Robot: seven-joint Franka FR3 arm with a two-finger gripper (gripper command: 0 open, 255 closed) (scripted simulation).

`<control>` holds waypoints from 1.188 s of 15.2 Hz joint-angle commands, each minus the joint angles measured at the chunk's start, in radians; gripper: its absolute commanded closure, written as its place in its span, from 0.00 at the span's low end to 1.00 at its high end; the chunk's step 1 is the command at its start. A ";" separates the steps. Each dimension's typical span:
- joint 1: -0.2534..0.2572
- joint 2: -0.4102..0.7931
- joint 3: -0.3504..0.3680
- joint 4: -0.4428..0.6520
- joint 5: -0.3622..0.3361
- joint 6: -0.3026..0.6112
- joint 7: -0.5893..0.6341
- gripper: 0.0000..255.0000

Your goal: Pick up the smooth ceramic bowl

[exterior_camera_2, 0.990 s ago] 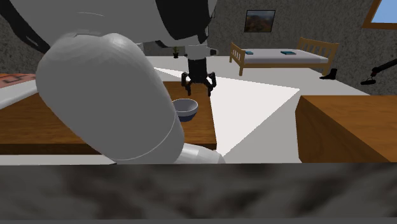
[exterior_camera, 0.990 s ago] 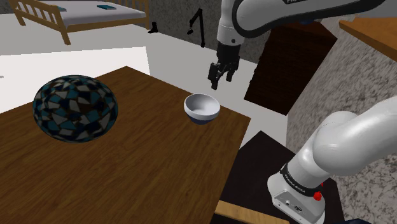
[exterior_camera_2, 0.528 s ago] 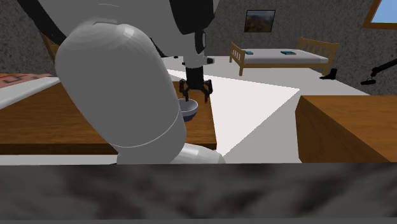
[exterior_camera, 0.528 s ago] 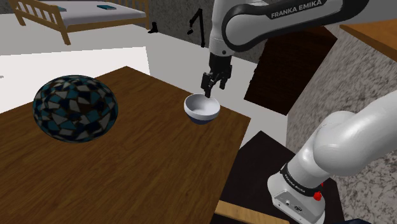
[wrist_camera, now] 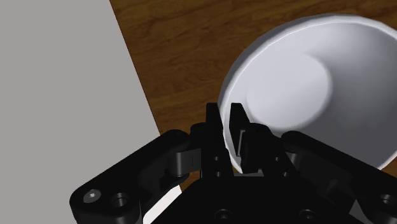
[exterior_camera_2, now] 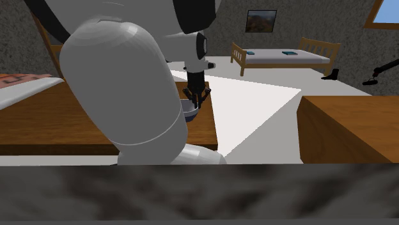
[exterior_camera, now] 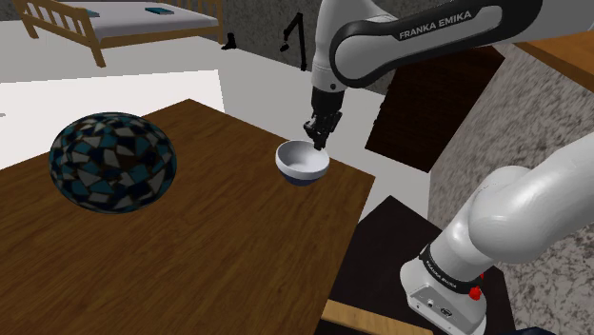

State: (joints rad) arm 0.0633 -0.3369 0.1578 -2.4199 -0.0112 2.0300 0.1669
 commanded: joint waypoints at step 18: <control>0.001 -0.045 -0.007 0.124 0.005 -0.169 -0.011 1.00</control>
State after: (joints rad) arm 0.0645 -0.3781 0.1524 -2.3070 -0.0067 1.8763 0.1574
